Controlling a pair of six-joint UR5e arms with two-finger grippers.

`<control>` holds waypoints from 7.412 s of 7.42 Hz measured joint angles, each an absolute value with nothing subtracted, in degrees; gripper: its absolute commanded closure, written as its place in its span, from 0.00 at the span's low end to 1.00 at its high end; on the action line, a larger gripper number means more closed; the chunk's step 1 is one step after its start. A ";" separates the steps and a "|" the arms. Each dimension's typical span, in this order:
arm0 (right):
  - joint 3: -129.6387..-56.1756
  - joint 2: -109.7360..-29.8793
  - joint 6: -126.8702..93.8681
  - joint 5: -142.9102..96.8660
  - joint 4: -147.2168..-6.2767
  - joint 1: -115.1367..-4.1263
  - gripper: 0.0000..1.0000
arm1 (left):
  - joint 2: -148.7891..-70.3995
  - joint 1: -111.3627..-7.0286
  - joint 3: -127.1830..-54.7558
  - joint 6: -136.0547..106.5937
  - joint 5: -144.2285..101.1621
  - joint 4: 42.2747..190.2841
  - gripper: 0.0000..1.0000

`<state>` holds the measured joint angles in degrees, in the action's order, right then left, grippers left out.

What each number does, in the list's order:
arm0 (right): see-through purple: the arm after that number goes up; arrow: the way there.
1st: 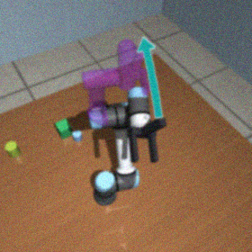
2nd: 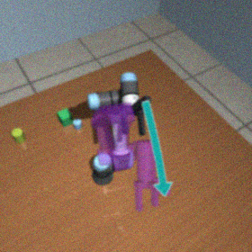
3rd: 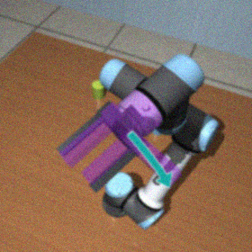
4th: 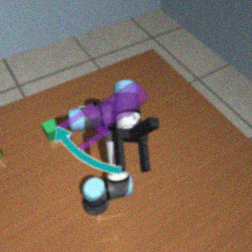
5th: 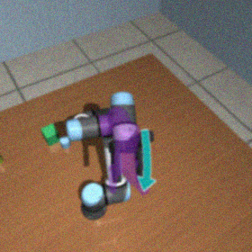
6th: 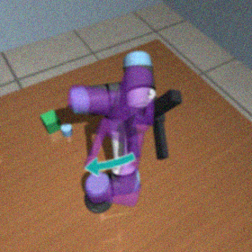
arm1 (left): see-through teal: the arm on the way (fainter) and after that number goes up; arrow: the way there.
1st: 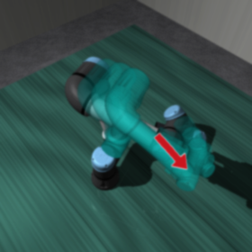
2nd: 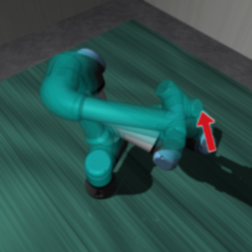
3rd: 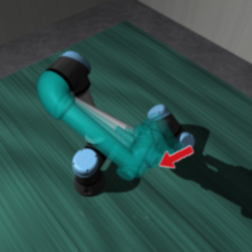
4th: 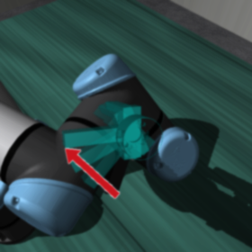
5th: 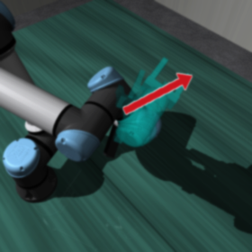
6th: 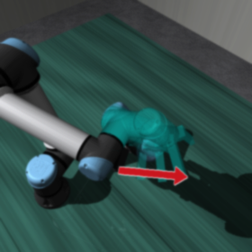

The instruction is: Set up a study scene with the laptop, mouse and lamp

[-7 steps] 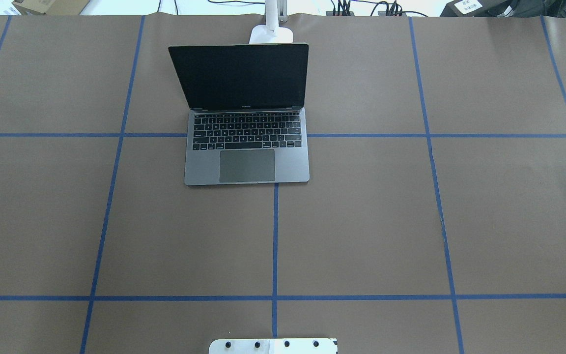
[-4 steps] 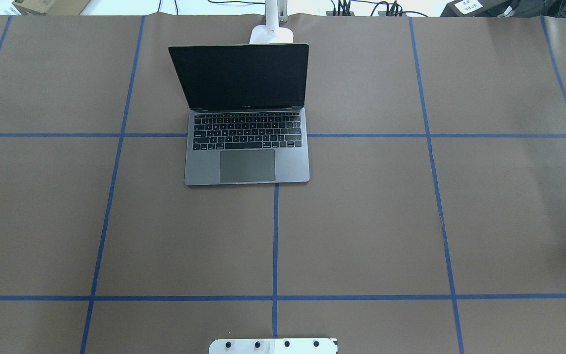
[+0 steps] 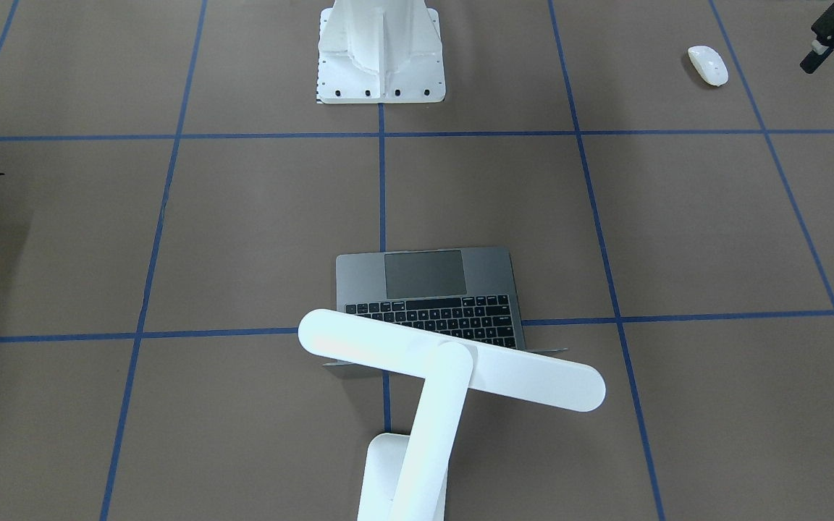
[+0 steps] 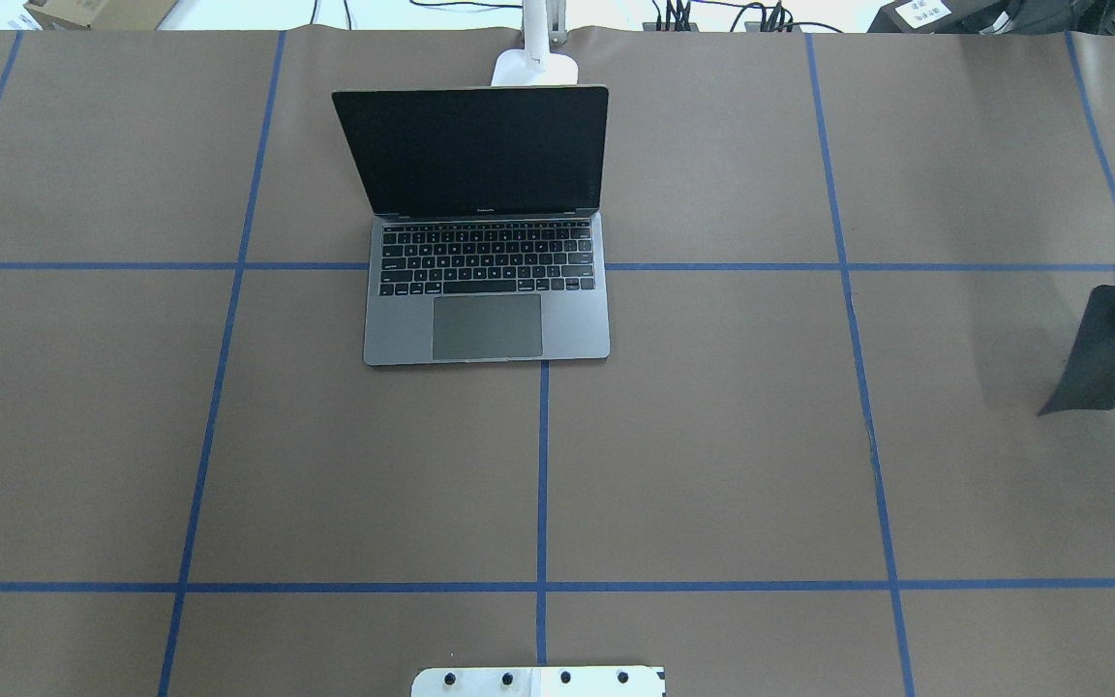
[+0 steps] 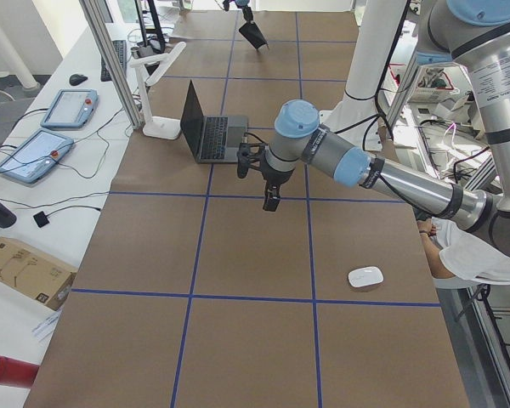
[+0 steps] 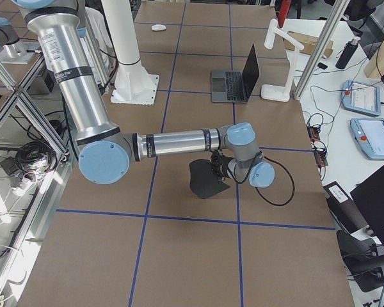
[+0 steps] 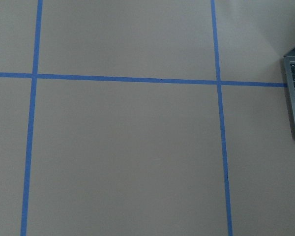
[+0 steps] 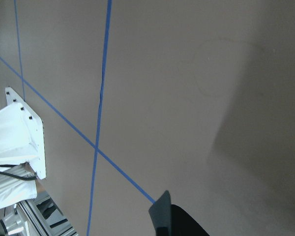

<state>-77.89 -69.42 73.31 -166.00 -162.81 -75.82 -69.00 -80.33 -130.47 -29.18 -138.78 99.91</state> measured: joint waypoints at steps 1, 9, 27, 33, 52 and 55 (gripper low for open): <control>-77.93 -67.04 70.09 -169.57 -162.72 -72.52 1.00 | -69.00 -80.33 -129.98 -29.18 -138.78 99.92 0.00; -65.60 -54.20 39.60 -183.37 -135.76 -61.75 1.00 | -69.41 -80.24 -128.18 -29.09 -138.78 99.93 0.00; -48.01 -37.33 39.31 -208.60 -141.64 -54.12 0.03 | -69.00 -81.82 -130.24 -29.18 -138.95 99.76 0.00; -60.01 -47.33 34.51 -198.21 -142.95 -57.09 0.03 | -69.01 -81.83 -129.57 -29.18 -138.95 99.76 0.00; -79.97 -68.16 17.71 -141.27 -115.40 -79.68 0.02 | -52.37 -68.42 -108.27 -49.07 -137.07 130.14 0.00; -80.81 -68.32 16.86 -141.88 -115.40 -79.42 0.02 | -51.71 -59.35 -101.93 -61.77 -132.13 144.36 0.00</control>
<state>-80.81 -68.32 16.86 -141.88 -115.40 -79.42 -51.71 -59.35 -101.93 -61.77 -132.13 144.36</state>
